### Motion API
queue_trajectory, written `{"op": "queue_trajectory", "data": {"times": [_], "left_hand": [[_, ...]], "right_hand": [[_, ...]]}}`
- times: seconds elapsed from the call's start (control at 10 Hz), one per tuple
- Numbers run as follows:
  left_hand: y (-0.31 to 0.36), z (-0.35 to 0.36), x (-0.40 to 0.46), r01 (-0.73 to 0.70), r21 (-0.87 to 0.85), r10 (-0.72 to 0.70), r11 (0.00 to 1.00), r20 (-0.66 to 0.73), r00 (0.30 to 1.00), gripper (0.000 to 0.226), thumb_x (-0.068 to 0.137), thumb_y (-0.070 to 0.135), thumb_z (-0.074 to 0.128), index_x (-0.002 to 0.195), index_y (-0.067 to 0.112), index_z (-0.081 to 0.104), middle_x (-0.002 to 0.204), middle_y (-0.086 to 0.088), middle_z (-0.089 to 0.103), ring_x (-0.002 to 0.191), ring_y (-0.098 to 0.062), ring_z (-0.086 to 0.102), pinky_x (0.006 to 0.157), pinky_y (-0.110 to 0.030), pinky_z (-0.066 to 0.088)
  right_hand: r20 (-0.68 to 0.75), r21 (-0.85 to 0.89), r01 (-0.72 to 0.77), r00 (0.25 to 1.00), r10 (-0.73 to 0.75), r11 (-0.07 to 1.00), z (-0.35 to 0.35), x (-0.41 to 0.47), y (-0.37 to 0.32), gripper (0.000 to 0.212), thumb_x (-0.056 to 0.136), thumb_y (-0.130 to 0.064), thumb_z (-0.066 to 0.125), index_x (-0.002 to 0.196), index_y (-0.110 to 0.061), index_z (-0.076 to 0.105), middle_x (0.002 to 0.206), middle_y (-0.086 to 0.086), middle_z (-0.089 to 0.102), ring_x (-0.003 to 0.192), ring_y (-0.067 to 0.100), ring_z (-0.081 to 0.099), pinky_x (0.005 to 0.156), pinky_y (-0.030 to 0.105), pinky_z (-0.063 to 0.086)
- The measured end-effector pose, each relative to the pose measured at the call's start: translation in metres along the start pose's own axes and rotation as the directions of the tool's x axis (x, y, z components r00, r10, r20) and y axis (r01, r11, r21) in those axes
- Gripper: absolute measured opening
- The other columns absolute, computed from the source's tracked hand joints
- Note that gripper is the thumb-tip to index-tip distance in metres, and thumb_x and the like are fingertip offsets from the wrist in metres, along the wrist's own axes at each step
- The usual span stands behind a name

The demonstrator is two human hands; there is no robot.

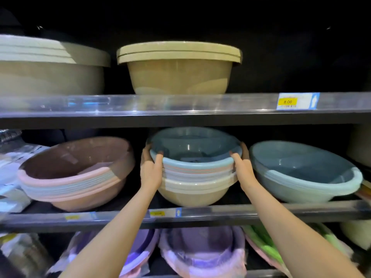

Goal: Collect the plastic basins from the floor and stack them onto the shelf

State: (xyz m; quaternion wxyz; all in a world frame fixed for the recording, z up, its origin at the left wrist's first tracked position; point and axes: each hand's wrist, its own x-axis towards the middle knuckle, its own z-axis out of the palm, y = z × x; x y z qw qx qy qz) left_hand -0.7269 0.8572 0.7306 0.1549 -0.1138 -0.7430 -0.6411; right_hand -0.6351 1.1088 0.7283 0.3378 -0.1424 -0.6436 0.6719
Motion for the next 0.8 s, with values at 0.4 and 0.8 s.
{"op": "queue_trajectory", "data": {"times": [0.4, 0.8], "left_hand": [[0.031, 0.009, -0.049, 0.059, 0.134, -0.056, 0.989, -0.025, 0.998, 0.061, 0.090, 0.044, 0.048, 0.139, 0.009, 0.035, 0.141, -0.015, 0.045, 0.130, -0.034, 0.041, 0.107, -0.050, 0.037], [0.136, -0.050, -0.182, -0.250, 0.754, 0.108, 0.607, 0.233, 0.966, 0.060, 0.089, 0.054, 0.048, 0.135, 0.017, 0.042, 0.137, -0.004, 0.051, 0.125, -0.027, 0.047, 0.100, -0.046, 0.039]], "right_hand": [[0.073, -0.328, -0.022, 0.996, 0.049, 0.944, -0.002, -0.038, -0.027, 0.072, 0.087, -0.049, 0.052, 0.147, -0.020, 0.025, 0.147, 0.010, 0.042, 0.131, 0.029, 0.043, 0.111, 0.045, 0.034], [0.494, -0.802, 0.438, 0.868, 0.041, 0.406, -0.064, -0.144, -0.134, 0.062, 0.092, -0.057, 0.039, 0.146, -0.029, 0.030, 0.156, 0.003, 0.029, 0.139, 0.030, 0.029, 0.112, 0.050, 0.028]]}}
